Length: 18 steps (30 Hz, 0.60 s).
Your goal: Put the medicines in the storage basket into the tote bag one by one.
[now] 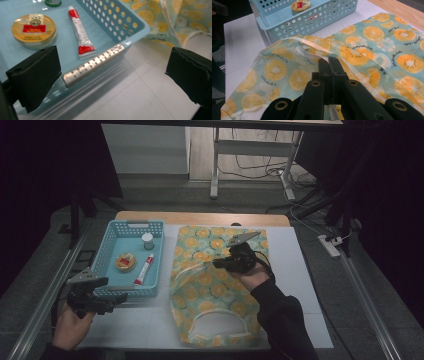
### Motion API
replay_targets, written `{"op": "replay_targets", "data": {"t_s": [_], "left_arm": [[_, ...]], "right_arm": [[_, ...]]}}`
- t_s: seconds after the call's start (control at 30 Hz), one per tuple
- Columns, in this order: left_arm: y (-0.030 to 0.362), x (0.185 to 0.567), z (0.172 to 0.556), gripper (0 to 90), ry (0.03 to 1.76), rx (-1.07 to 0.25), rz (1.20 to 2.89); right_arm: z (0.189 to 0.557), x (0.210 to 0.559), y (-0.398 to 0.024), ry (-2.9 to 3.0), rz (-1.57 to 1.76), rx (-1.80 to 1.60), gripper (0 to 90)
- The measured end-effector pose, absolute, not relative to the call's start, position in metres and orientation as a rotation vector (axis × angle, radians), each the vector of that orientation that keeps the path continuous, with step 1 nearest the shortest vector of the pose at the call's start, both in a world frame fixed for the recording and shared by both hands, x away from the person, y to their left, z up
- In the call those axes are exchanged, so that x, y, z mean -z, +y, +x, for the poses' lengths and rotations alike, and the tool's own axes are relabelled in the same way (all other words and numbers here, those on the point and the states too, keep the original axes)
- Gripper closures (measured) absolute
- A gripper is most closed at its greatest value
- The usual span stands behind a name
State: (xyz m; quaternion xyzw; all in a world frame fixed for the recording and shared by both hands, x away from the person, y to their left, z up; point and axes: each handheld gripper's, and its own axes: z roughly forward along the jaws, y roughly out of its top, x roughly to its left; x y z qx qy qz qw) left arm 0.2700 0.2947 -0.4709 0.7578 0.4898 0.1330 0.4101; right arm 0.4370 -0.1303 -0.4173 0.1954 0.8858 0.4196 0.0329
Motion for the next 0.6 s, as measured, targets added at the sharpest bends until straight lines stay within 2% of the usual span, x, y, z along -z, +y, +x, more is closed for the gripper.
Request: {"op": "replay_targets", "data": {"t_s": [0.6], "left_arm": [[0.300, 0.472, 0.305, 0.0, 1.245, -0.313, 1.885]], "right_arm": [[0.438, 0.419, -0.132, 2.721, 0.614, -1.287, 89.9]]}}
